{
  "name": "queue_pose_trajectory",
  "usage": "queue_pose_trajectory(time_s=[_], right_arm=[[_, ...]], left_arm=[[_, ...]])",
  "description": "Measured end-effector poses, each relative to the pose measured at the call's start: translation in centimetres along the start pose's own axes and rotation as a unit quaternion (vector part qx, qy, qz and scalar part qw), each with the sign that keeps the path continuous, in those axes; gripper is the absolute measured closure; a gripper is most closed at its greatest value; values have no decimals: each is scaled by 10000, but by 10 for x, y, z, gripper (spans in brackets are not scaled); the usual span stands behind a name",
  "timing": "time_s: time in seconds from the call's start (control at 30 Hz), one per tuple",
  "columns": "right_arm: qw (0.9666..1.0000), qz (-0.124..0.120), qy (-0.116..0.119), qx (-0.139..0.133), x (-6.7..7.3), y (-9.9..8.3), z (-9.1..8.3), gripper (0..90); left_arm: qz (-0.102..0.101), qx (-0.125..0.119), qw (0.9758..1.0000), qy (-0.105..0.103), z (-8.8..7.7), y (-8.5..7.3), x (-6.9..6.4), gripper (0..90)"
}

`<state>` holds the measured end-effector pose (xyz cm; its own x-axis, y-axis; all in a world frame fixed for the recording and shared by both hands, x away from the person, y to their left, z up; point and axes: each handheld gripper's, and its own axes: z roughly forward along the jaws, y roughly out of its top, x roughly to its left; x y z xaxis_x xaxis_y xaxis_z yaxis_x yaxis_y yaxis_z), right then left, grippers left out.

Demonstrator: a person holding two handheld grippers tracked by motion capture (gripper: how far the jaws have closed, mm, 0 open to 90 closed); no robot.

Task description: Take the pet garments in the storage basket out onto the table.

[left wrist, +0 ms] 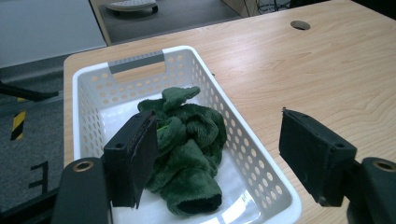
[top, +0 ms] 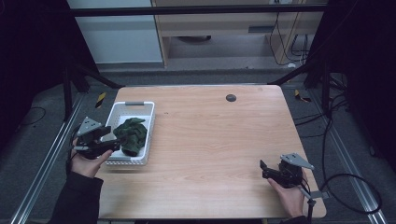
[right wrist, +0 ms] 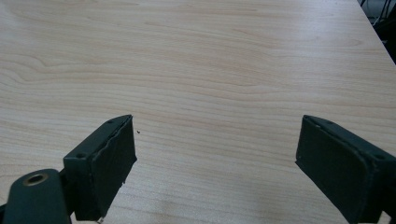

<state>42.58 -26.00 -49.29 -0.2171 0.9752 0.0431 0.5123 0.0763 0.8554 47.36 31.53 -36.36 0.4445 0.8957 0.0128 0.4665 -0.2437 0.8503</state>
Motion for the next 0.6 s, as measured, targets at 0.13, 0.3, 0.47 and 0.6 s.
queue_pose_trajectory(time_s=[0.13, 0.3, 0.47, 0.6], right_arm=[[10000, -10, 5, -6, 0, 0, 0, 117], [10000, 0, 15, -9, 0, 0, 0, 116], [10000, 2, 35, 8, 0, 0, 0, 114], [10000, 5, 32, 23, 0, 0, 0, 113]], left_arm=[[201, 88, 9998, -40, 2, 9, 2, 267], [231, 251, 9993, -116, 7, 16, 9, 262], [354, 480, 9982, -91, 13, 23, 17, 256], [417, 633, 9970, -134, 17, 28, 26, 249]])
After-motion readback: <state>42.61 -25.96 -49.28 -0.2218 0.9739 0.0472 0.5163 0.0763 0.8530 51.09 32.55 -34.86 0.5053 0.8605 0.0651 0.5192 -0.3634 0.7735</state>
